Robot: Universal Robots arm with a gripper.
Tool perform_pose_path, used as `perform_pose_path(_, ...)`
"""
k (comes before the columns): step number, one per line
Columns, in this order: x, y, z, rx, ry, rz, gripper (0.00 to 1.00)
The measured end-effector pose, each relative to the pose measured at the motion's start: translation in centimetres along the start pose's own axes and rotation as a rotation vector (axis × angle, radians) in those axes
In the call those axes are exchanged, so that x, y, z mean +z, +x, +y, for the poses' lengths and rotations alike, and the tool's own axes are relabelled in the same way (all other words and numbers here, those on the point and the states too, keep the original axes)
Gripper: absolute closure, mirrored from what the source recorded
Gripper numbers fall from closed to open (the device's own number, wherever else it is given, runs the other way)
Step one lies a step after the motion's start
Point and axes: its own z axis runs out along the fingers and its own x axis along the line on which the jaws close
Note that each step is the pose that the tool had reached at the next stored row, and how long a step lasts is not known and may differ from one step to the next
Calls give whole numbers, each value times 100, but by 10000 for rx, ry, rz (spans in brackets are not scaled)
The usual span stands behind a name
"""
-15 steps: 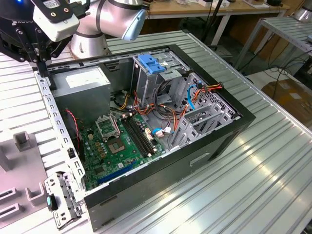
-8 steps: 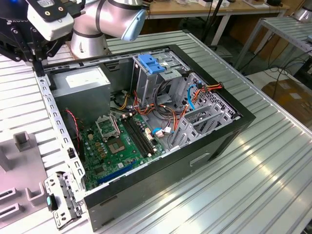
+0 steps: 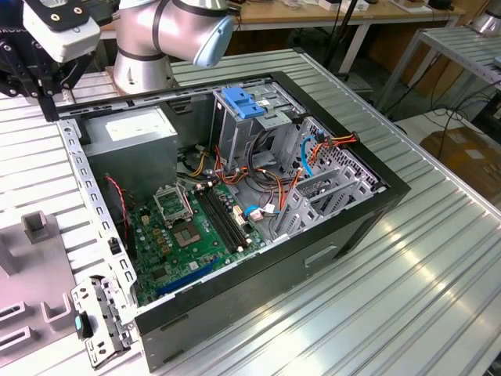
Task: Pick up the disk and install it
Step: 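Reach for the disk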
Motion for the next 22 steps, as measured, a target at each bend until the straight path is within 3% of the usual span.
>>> perform_pose_path(6, -1, 168, 64, 0, 0, 0, 89)
perform_pose_path(11, -2, 259, 90, 0, 0, 0, 89)
perform_pose_path(15, -4, 412, 134, 1, 0, 0, 89)
perform_pose_path(17, -4, 454, 147, 0, 0, 0, 89)
perform_pose_path(22, -8, 725, 193, 1, 0, 0, 89)
